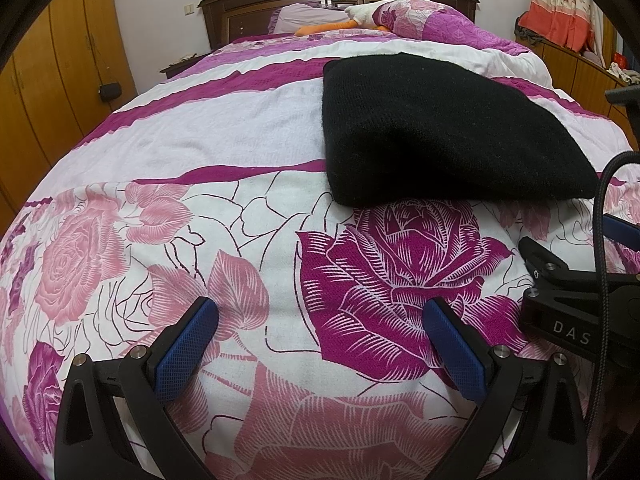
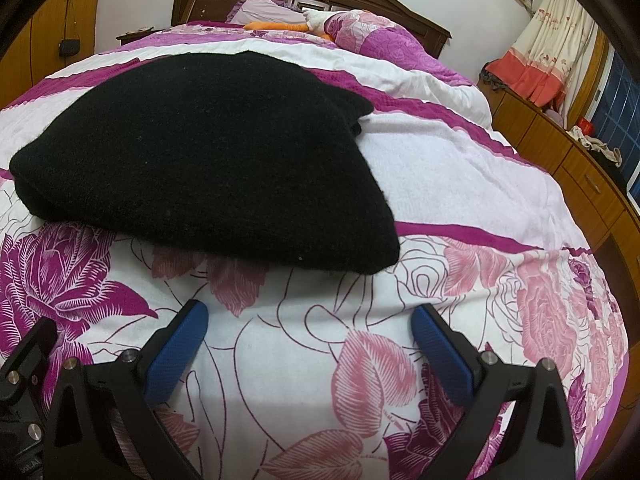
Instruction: Fold small clothes
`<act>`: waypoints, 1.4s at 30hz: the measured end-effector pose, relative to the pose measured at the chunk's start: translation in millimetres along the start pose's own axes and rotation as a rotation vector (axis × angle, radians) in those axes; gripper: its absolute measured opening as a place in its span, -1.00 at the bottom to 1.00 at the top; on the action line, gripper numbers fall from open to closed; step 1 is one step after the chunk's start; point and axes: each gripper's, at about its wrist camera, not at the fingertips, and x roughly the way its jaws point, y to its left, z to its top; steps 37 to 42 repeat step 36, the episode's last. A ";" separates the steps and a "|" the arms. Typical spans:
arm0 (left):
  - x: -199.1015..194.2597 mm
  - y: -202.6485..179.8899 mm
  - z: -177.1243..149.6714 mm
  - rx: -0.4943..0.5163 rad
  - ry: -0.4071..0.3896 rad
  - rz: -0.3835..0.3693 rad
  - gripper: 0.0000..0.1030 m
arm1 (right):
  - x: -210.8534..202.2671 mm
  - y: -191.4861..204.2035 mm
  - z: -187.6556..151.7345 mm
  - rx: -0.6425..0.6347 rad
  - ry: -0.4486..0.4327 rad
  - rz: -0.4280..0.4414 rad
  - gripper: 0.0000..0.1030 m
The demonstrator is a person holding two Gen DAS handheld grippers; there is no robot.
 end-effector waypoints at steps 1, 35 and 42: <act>0.2 0.3 0.2 0.000 0.000 0.000 0.84 | 0.1 -1.0 0.1 0.000 0.000 0.000 0.99; 3.8 21.0 0.8 -0.032 -0.006 -0.042 0.84 | -1.2 -0.7 -0.2 -0.010 -0.005 -0.015 0.99; 3.0 19.7 0.6 -0.032 -0.006 -0.042 0.84 | -1.1 -0.9 -0.1 -0.009 -0.004 -0.014 0.99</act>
